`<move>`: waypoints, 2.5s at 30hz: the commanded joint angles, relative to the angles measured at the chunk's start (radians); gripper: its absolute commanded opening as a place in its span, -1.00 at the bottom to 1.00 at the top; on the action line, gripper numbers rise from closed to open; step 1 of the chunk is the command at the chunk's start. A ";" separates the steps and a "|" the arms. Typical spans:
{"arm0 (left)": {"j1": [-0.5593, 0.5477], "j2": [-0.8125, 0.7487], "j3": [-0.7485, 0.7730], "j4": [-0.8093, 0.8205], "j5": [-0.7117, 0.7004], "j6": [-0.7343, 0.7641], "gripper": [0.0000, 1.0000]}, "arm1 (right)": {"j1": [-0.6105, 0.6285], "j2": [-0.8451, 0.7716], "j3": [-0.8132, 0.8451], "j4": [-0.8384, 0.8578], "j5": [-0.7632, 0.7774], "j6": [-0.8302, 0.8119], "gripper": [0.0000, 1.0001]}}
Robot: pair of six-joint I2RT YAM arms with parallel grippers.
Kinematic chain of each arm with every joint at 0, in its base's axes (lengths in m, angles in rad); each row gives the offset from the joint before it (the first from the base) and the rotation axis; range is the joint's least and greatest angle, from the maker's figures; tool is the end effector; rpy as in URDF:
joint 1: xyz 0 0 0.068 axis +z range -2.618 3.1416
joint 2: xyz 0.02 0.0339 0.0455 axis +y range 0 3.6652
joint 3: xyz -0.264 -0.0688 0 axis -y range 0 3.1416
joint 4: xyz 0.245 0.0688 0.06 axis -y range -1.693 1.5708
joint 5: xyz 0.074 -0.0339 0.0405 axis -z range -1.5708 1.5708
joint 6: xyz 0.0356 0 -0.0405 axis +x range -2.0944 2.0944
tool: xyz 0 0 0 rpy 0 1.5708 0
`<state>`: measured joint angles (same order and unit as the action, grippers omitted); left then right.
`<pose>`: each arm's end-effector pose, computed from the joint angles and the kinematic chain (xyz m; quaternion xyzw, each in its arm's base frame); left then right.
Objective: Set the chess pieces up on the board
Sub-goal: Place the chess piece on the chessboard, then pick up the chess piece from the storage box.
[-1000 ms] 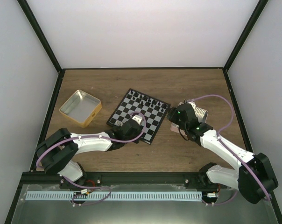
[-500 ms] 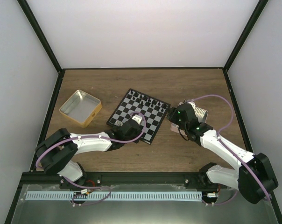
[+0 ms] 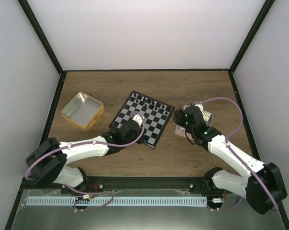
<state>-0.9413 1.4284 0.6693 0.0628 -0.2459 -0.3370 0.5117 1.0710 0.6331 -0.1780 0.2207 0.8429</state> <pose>0.1747 -0.2251 0.1801 0.2180 0.8738 -0.1615 0.4036 0.2040 0.1056 0.2328 0.1954 0.8624 0.2100 0.4172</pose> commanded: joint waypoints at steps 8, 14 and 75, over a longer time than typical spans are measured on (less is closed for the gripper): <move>0.001 -0.276 0.107 -0.081 -0.139 0.060 -0.11 | -0.144 -0.015 0.002 -0.073 -0.052 -0.135 0.25; 0.006 -0.388 0.154 -0.110 -0.192 0.166 0.06 | -0.244 0.166 0.055 -0.083 -0.143 -0.231 0.12; 0.009 -0.449 0.080 -0.072 -0.196 0.132 0.22 | -0.273 0.541 0.234 -0.083 -0.070 -0.423 -0.69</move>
<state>-0.9382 0.9623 0.7609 -0.0372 -0.4412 -0.1745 0.2451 1.6863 0.8936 -0.2855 0.1421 0.4156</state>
